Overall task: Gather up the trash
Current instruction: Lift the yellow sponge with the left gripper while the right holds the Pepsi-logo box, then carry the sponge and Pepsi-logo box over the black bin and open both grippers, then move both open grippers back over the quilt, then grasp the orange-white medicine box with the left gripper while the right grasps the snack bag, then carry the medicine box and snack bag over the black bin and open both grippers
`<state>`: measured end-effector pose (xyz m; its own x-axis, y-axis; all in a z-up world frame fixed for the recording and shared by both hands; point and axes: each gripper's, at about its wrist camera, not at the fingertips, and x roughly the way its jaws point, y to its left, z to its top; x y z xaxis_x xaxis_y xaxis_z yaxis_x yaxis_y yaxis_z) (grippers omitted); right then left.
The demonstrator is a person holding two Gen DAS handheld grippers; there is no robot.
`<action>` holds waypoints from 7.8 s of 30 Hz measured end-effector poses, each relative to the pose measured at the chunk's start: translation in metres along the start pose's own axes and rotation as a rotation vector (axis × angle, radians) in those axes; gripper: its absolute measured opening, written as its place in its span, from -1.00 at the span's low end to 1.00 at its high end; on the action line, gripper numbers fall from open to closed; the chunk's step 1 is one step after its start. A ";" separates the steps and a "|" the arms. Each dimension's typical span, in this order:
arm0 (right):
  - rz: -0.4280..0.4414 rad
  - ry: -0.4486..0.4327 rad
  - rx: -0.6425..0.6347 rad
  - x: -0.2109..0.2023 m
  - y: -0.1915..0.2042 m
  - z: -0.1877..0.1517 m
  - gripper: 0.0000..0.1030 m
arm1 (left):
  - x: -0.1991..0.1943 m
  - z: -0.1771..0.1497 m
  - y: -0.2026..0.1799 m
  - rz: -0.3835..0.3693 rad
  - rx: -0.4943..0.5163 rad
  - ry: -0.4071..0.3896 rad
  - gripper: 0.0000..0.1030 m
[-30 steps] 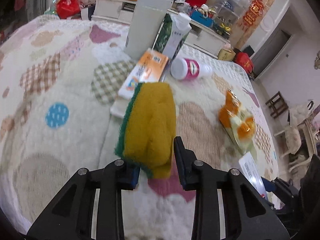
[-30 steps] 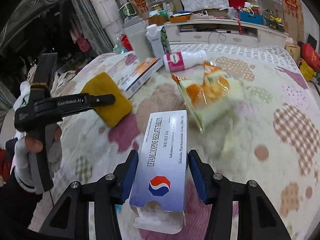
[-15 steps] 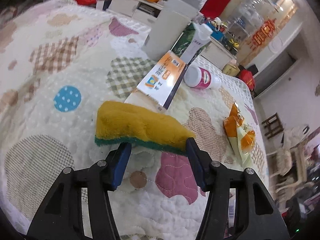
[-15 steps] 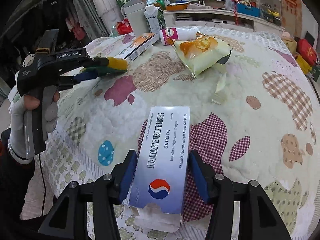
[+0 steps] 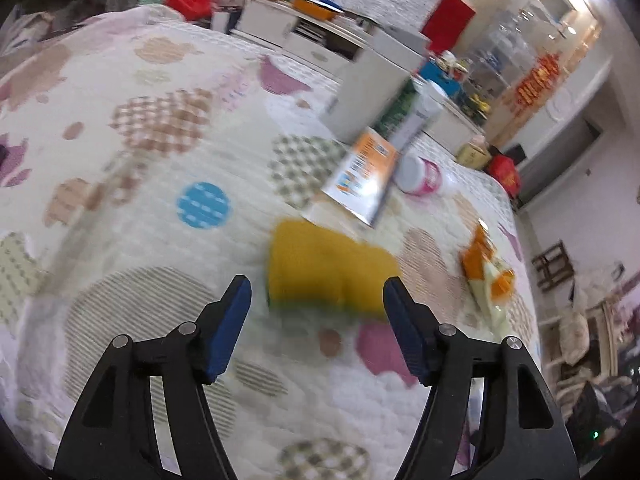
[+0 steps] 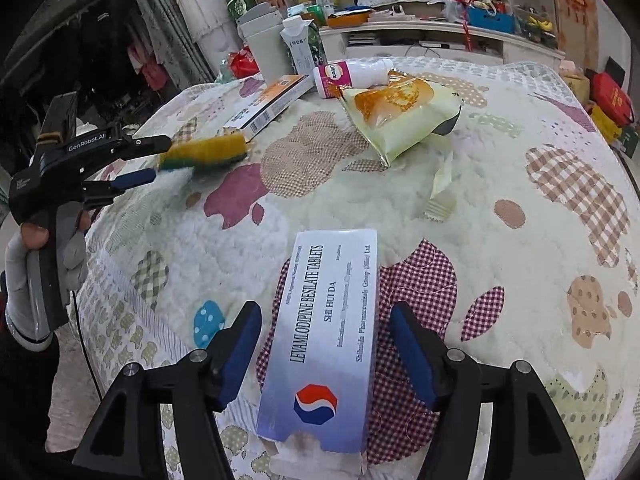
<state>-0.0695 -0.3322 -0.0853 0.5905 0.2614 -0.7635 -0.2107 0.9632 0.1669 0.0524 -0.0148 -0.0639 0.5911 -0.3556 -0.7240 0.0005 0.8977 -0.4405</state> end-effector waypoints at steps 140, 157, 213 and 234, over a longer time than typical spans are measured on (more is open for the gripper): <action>-0.173 -0.101 0.251 -0.069 -0.120 -0.003 0.53 | 0.053 -0.084 -0.190 -0.077 0.445 0.106 -0.01; -0.033 -0.125 0.264 0.002 -0.080 0.105 0.72 | 0.076 0.054 -0.076 0.040 0.258 0.022 0.36; 0.116 -0.027 0.205 -0.028 -0.054 -0.005 -0.23 | 0.063 -0.072 -0.129 0.019 0.426 0.191 0.08; -0.063 -0.216 0.253 -0.137 -0.120 -0.034 -0.39 | 0.040 -0.121 -0.244 -0.168 0.551 0.193 0.08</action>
<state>-0.1512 -0.4854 -0.0221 0.7535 0.1816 -0.6319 0.0159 0.9558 0.2936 -0.0218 -0.2797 -0.0502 0.3898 -0.4989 -0.7740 0.5297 0.8091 -0.2548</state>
